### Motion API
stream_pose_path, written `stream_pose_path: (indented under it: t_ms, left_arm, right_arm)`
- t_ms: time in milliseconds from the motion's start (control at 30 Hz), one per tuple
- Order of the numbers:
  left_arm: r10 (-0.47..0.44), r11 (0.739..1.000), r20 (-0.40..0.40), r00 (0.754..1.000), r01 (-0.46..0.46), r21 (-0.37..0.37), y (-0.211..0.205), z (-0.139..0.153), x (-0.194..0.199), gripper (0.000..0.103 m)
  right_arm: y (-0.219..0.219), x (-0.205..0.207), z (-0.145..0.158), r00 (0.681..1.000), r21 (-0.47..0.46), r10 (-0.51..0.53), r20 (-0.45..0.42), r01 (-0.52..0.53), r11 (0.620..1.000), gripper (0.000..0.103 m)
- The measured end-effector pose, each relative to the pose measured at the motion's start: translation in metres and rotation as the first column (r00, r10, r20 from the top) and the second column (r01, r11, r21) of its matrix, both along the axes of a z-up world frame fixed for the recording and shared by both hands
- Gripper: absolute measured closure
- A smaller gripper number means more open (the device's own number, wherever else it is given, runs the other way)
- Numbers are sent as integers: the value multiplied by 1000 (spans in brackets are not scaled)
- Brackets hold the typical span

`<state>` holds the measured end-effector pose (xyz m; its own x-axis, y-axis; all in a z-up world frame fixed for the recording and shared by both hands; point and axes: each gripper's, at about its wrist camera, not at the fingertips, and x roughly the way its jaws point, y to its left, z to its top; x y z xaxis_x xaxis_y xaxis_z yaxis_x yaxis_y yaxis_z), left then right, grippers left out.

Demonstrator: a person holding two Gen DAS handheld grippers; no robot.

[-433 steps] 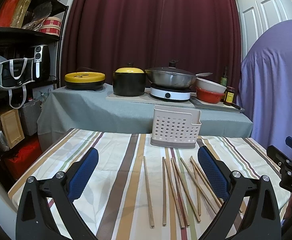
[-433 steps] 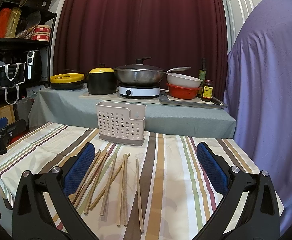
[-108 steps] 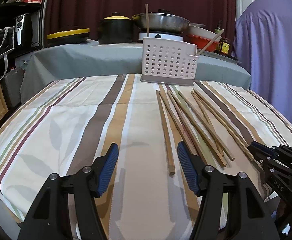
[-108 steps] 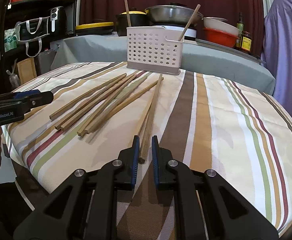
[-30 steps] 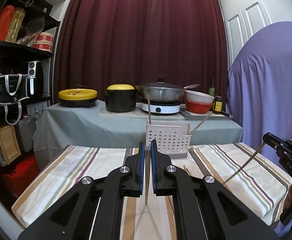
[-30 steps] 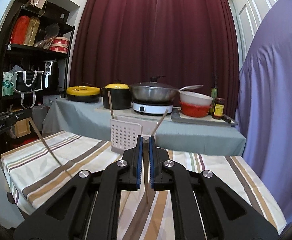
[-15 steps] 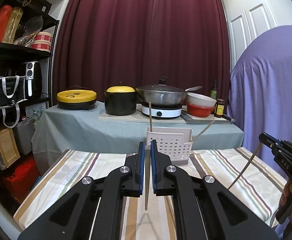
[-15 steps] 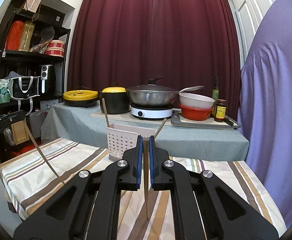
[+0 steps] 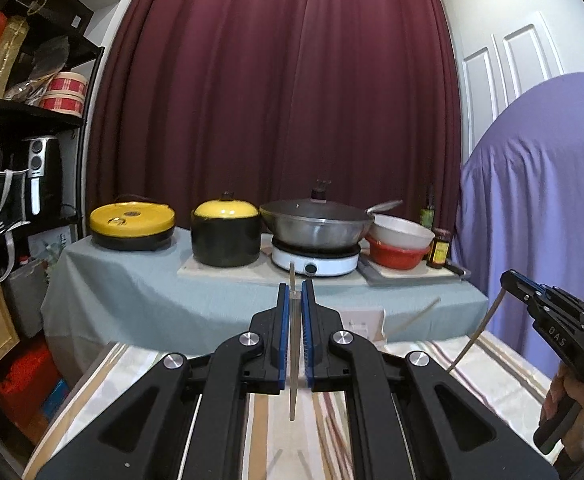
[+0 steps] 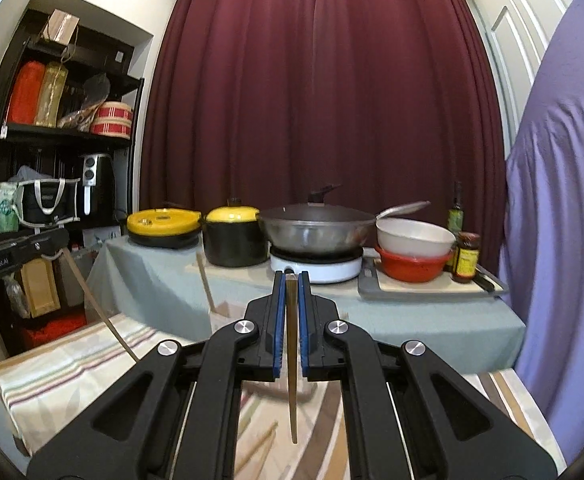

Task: Organize utensils
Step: 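Carry the chopstick in the right tool over the holder while the left tool carries its own, then open the right tool over the holder while the left tool releases its chopstick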

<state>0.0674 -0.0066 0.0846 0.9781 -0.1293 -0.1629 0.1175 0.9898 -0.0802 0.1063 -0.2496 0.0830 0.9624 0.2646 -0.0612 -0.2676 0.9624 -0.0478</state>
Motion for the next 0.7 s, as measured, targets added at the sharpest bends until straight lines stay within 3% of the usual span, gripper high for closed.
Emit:
stream_pose_path:
  t_ms: [433,700]
  left_arm:
    - [-35,999,102,994,33,19,-20,51,85,96]
    - [-20,999,42,999,18,38,-21,32,131,96]
  right_arm:
    - [9,91,50,995,27,19,96,-22,999,97]
    - [17,144,31,999,32,20,35,-21,999,97]
